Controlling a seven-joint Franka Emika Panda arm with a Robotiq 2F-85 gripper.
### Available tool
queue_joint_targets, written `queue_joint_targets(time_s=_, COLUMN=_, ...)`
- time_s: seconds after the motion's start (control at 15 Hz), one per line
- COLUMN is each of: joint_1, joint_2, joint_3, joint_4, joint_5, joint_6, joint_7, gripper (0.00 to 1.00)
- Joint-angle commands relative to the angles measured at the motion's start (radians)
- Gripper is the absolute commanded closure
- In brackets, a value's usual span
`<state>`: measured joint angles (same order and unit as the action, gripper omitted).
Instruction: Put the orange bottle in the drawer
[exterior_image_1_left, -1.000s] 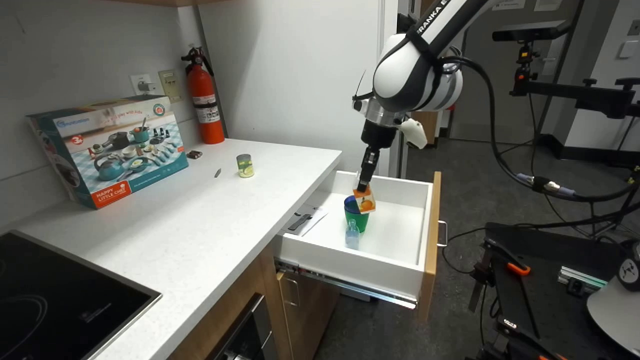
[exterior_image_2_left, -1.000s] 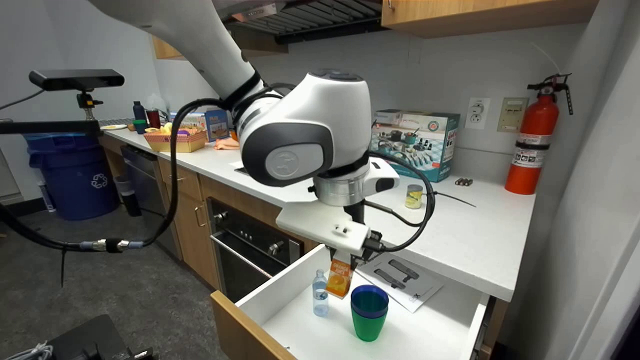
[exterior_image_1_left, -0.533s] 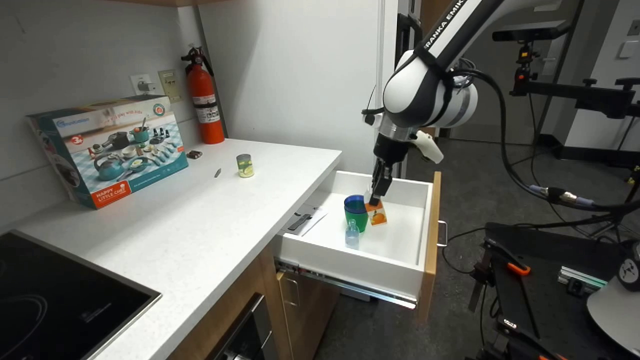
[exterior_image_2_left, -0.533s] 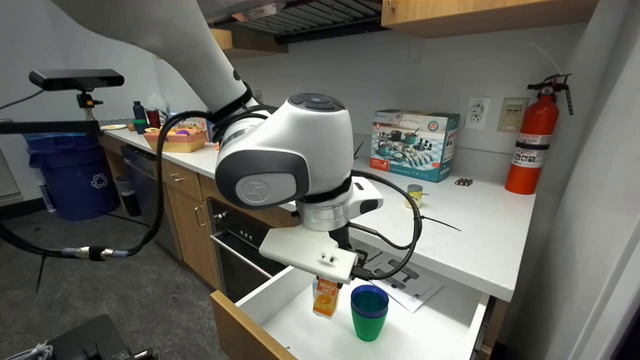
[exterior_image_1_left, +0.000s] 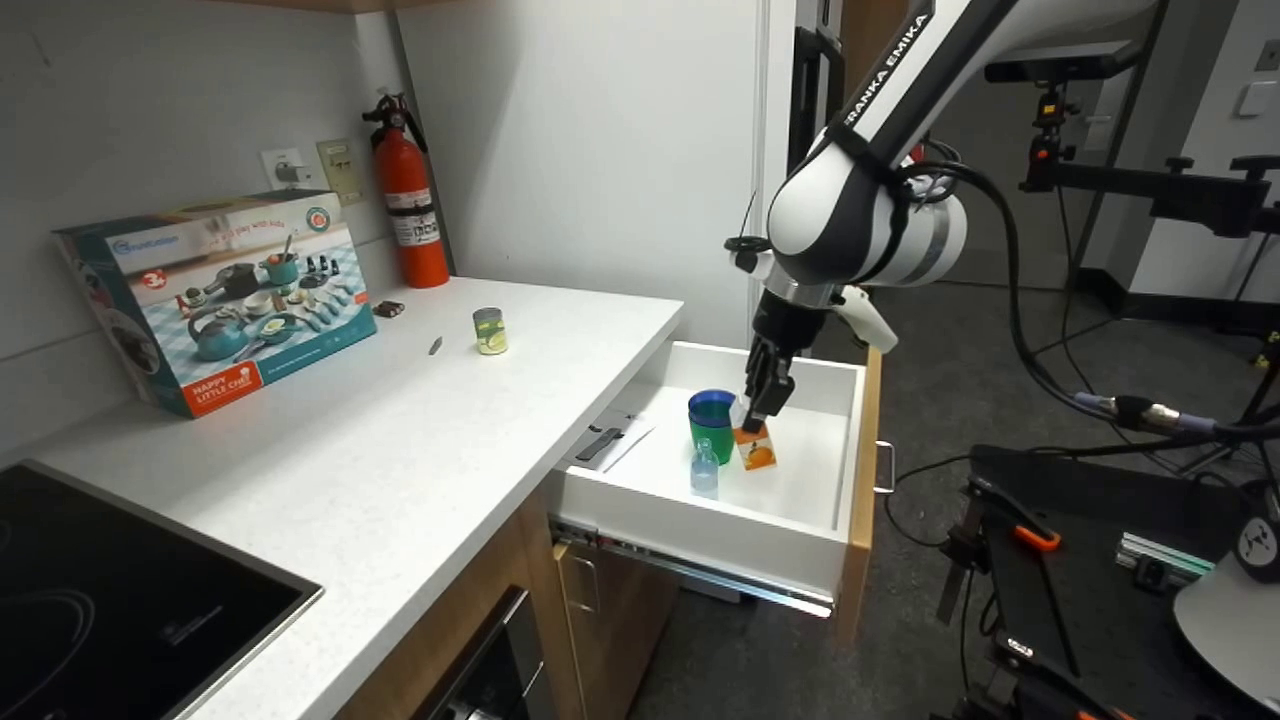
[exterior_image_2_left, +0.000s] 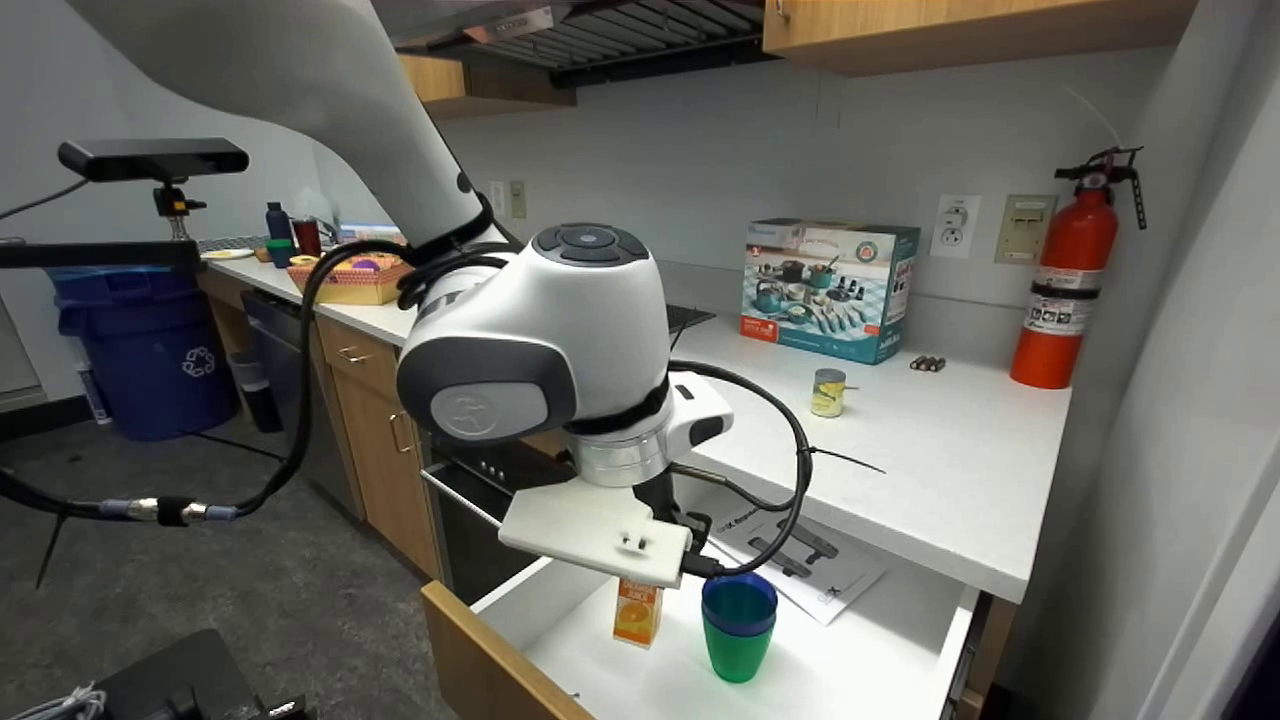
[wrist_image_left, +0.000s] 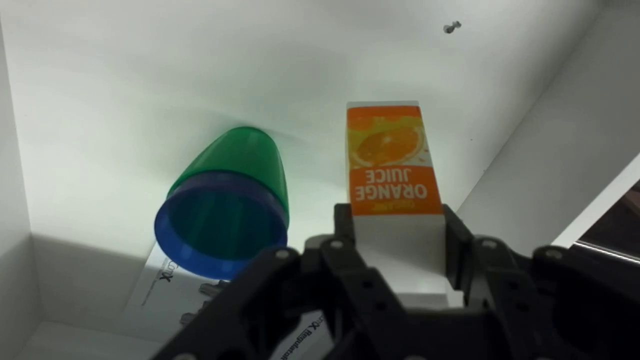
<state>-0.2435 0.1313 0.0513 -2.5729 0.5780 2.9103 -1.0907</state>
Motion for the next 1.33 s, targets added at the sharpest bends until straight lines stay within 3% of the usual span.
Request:
queue_joint_targets(time_s=0.0, joint_1=-0.011, joint_2=0.037, joint_3=0.026, joint_4=0.001, joint_5=0.052, joint_6=0.067, joint_7=-0.080, gripper=0.82)
queue_joint_targets(time_s=0.6, joint_1=-0.029, joint_2=0.146, joint_3=0.079, joint_4=0.011, joint_5=0.052, joint_6=0.214, joint_7=-0.105, gripper=0.82)
queue_joint_targets(time_s=1.0, joint_1=-0.061, joint_2=0.150, joint_3=0.117, joint_4=0.015, joint_5=0.046, joint_6=0.222, joint_7=-0.097, gripper=0.82)
queue_joint_targets(time_s=1.07, joint_1=-0.064, joint_2=0.152, joint_3=0.116, joint_4=0.015, joint_5=0.043, joint_6=0.220, joint_7=-0.094, gripper=0.32)
queue_joint_targets(time_s=1.13, joint_1=-0.068, joint_2=0.154, joint_3=0.116, joint_4=0.015, joint_5=0.041, joint_6=0.222, joint_7=-0.095, gripper=0.31)
queue_joint_targets(time_s=1.27, joint_1=-0.076, joint_2=0.158, joint_3=0.115, joint_4=0.015, joint_5=0.037, joint_6=0.224, joint_7=-0.097, gripper=0.18)
